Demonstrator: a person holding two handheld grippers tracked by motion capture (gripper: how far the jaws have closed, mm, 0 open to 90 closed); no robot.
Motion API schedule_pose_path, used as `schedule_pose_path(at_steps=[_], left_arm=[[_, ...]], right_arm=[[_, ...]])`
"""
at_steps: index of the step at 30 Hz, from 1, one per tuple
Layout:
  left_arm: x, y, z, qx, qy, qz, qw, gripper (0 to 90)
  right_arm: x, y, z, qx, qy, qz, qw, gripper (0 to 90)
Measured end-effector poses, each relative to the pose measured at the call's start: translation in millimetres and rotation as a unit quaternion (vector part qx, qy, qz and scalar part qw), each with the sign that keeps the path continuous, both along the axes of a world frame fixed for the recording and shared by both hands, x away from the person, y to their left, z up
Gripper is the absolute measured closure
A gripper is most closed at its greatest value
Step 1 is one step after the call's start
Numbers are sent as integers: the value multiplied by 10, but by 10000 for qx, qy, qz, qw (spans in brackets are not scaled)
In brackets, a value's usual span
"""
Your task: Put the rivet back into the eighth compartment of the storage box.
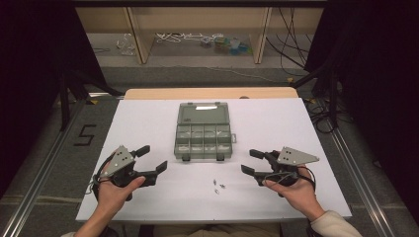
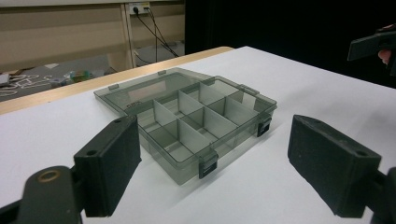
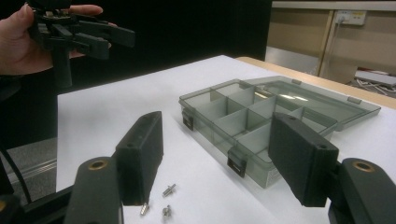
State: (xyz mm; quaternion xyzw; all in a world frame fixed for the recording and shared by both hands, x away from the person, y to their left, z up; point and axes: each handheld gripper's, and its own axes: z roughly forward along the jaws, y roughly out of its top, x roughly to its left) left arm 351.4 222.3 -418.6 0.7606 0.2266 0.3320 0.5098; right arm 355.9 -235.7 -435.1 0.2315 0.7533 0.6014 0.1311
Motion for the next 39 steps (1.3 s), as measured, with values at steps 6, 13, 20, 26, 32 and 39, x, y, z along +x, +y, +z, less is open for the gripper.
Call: schedule_pose_path(at_steps=[6,13,20,26,32,39], left_arm=[[-10,6,7,-93,-40,4,9999,161],[-19,9,11,-62,-55,34,10000,162],[-18,-11,7,-65,-37,23,10000,164],[-10,-15,2,-70,-22,-1,10000,165],[-11,-19,1,-68,-13,-11,10000,167],[3,-22,-5,-39,-59,-28,10000,168]], right_arm=[[-5,3,6,-1,7,10,10000,368],[8,45,5,83,-157,84,9998,348],[23,161,21,198,-110,364,9991,358],[69,385,-71,2,-50,583,9983,388],[96,465,-130,-296,73,669,9973,409],[130,574,-223,-619,139,747,9952,435]])
